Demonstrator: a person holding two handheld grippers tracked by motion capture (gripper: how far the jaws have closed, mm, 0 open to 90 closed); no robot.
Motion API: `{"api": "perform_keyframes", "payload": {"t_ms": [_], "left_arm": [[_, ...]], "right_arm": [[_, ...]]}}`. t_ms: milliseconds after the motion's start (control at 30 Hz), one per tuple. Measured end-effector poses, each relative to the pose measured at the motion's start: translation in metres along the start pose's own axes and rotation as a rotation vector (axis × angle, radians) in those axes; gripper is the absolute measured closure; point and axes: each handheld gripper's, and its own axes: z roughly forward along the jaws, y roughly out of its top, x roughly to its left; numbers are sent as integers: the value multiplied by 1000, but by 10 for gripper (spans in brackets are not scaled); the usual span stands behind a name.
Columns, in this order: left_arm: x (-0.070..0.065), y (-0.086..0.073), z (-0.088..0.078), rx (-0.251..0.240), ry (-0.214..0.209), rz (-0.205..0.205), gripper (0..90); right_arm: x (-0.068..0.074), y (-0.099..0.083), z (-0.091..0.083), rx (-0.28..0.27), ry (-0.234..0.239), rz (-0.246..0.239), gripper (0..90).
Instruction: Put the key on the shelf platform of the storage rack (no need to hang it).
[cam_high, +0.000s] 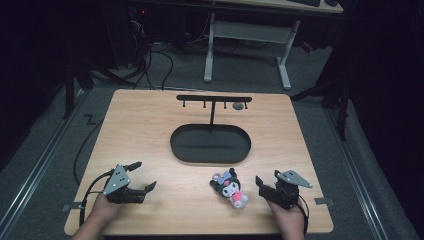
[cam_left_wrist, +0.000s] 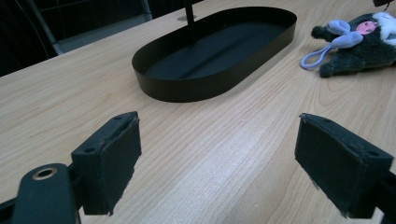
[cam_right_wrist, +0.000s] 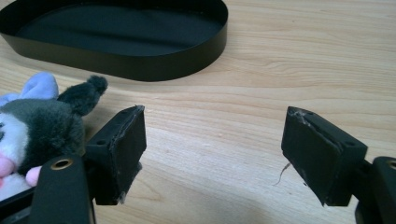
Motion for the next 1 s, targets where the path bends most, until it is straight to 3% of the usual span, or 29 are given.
{"api": "perform_keyframes", "payload": {"t_ms": [200,633,733,1000], "left_arm": [[3,1,1,-3,9,-16,154],[1,2,0,1,-7,9,154],[1,3,-1,-6,-16,0,154],[0,3,-1,-9,-12,-1,154]], "right_arm": [[-5,0,-4,11,2,40,219],[-4,-1,-2,21,-25,10,213],[-4,0,0,25,-40,12,171],[-5,-1,0,33,-33,9,172]]}}
